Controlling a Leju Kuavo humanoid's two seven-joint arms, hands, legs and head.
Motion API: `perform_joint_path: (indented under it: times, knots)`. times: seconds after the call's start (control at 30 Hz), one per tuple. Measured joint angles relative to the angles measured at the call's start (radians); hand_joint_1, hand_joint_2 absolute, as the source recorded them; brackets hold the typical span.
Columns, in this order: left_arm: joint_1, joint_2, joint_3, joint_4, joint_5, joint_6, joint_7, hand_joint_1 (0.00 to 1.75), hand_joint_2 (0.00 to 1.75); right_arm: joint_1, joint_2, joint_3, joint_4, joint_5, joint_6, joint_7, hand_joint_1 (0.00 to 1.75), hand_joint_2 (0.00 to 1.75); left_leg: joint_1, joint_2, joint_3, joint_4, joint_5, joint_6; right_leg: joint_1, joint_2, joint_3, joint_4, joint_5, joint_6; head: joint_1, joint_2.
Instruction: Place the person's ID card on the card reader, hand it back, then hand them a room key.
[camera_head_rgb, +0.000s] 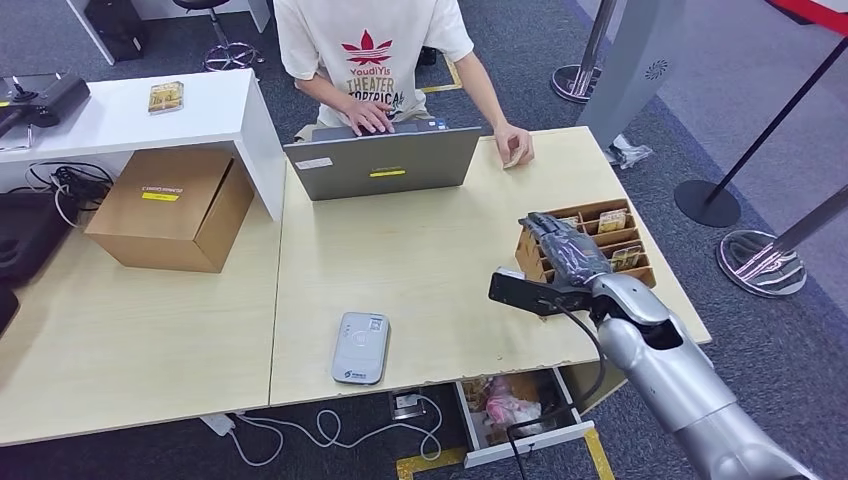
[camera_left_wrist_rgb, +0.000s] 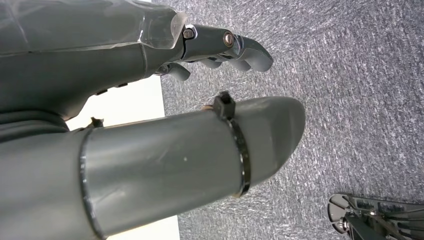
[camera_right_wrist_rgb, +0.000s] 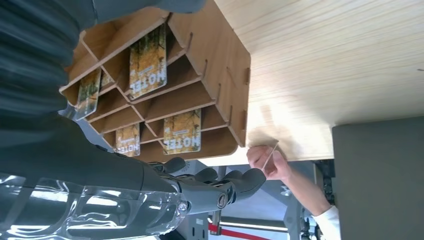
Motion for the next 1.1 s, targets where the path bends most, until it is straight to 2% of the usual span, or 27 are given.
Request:
perform_joint_path:
  times: [0.23,0.37,0.53,0.9,1.0,1.1]
  knots:
    - [0.002,0.001,0.000,0.000,-0.004,-0.002,-0.015,0.00,0.00,-0.035,0.007,0.020,0.039,0.001,-0.005,0.015,0.27,1.75,0.000,-0.001,0.001,0.000,0.000,0.000,0.000,0.000,0.000,0.000,0.000,0.000,0.000,0.000]
    - [0.006,0.001,0.000,0.000,-0.013,-0.010,-0.029,0.00,0.00,0.005,-0.042,0.005,0.000,0.049,-0.026,0.079,0.28,1.75,-0.001,-0.005,0.000,0.000,0.000,0.000,0.000,-0.003,0.000,0.000,-0.001,0.001,0.000,0.000]
    - [0.009,0.002,0.000,0.000,-0.017,-0.015,-0.040,0.00,0.00,0.023,-0.087,-0.021,-0.027,0.092,-0.012,0.084,0.23,1.75,-0.001,-0.002,0.000,0.000,-0.001,0.001,-0.001,0.000,0.000,-0.001,-0.001,0.001,0.000,0.000]
    - [0.011,0.003,-0.001,0.000,-0.023,-0.020,-0.052,0.00,0.00,0.023,-0.134,-0.041,-0.024,0.116,-0.013,0.077,0.23,1.75,-0.001,-0.002,0.000,0.000,-0.001,0.001,0.000,-0.001,0.000,-0.001,0.000,0.001,0.000,0.000]
    - [0.011,0.003,-0.001,0.000,-0.024,-0.021,-0.054,0.00,0.00,0.023,-0.145,-0.049,-0.021,0.121,-0.014,0.072,0.27,1.75,-0.001,-0.003,0.000,0.000,-0.001,0.001,0.000,-0.001,0.000,-0.001,0.000,0.001,0.000,0.000]
    - [0.011,0.003,-0.001,0.000,-0.026,-0.021,-0.057,0.00,0.00,0.022,-0.155,-0.054,-0.019,0.124,-0.015,0.066,0.41,1.75,-0.001,-0.002,0.000,0.000,-0.001,0.001,-0.001,-0.001,0.000,-0.001,0.000,0.001,0.000,0.000]
